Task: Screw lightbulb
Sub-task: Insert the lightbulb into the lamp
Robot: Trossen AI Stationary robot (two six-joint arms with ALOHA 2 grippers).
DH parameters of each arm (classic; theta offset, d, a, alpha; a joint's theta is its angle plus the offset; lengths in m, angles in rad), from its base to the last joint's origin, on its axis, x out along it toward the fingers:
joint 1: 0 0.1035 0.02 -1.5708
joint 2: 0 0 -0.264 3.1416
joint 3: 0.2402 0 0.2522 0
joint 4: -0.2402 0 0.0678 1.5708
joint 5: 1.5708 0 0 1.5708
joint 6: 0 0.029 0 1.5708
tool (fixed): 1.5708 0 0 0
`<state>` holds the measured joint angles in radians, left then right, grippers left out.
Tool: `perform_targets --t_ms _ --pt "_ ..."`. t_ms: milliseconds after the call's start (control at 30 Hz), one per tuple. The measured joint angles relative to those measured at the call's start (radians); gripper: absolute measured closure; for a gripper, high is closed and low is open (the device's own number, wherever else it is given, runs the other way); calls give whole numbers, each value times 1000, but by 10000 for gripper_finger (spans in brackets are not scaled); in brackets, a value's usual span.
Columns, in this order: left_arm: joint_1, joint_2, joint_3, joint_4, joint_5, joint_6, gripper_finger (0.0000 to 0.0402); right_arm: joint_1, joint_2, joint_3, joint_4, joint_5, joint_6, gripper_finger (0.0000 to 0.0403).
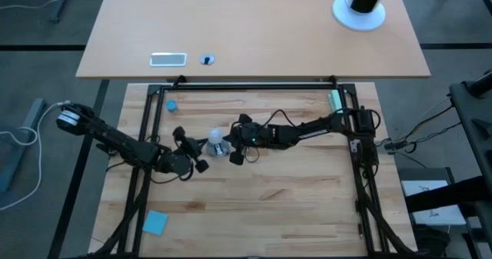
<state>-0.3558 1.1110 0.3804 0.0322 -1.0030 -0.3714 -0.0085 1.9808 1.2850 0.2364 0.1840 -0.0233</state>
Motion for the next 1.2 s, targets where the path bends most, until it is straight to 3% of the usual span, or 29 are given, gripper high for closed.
perform_targets --t_ms 267,600,867,1067,1200 --pt "-1 0 -15 -10 4 -70 401 13 -2 0 -14 -6 -5 401" --pt "-26 0 -17 -69 131 -151 401 9 -7 0 -74 73 -13 401" --pt "-44 0 -17 -18 121 -118 401 -19 -3 0 -54 78 -11 401" --pt "-42 0 -17 29 16 -82 401 -20 -3 0 1 46 -30 401" --pt "-42 0 -17 25 10 -82 401 -19 -3 0 0 23 -30 401"
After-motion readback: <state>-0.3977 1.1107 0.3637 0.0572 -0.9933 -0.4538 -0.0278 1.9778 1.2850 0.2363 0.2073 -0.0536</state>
